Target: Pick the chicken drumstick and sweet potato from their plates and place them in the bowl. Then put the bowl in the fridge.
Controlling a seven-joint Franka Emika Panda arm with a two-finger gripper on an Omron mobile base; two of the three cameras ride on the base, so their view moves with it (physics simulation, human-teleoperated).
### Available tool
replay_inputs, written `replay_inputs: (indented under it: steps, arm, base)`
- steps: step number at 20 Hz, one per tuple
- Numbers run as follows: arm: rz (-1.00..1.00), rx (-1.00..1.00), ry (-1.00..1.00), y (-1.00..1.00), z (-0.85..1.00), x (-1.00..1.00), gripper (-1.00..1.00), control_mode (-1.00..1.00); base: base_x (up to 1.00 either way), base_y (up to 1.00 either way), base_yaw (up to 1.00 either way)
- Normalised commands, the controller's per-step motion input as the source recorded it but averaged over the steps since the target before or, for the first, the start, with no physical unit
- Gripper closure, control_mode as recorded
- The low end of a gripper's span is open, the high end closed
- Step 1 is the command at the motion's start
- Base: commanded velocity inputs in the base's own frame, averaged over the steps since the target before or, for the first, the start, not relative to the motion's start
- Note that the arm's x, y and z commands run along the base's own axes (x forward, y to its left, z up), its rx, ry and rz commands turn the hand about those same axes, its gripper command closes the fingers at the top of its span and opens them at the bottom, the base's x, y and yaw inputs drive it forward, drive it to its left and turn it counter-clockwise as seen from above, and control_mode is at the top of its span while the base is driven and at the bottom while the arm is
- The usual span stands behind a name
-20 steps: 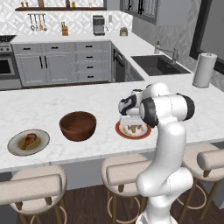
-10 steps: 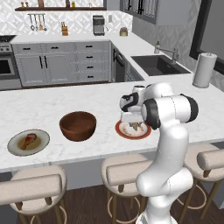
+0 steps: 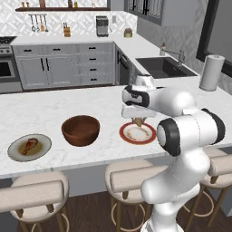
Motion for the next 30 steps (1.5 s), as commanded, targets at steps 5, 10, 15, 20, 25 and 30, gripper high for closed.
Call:
replay_inputs:
  steps: [5, 10, 15, 20, 25, 30]
  arm:
    - [0.05, 0.00, -0.02, 0.89, 0.75, -0.39, 1.00, -1.00]
    - [0.09, 0.00, -0.04, 1.00, 0.27, -0.12, 1.00, -1.00]
    - [0.08, 0.01, 0.00, 1.00, 0.00, 0.25, 1.00, -1.00]
    - [0.02, -0.01, 0.11, 1.00, -0.03, 0.67, 1.00, -1.00]
    - [0.00, 0.00, 0.03, 0.77, -0.38, 0.66, 1.00, -1.00]
    - [0.00, -0.01, 0.01, 0.51, -0.33, 0.59, 1.00, -1.00]
  base:
    - [0.00, 0.00, 0.00]
    - [0.00, 0.00, 0.00]
    - [0.00, 0.00, 0.00]
    - [0.00, 0.00, 0.00]
    - [0.00, 0.00, 0.00]
    - [0.00, 0.00, 0.00]
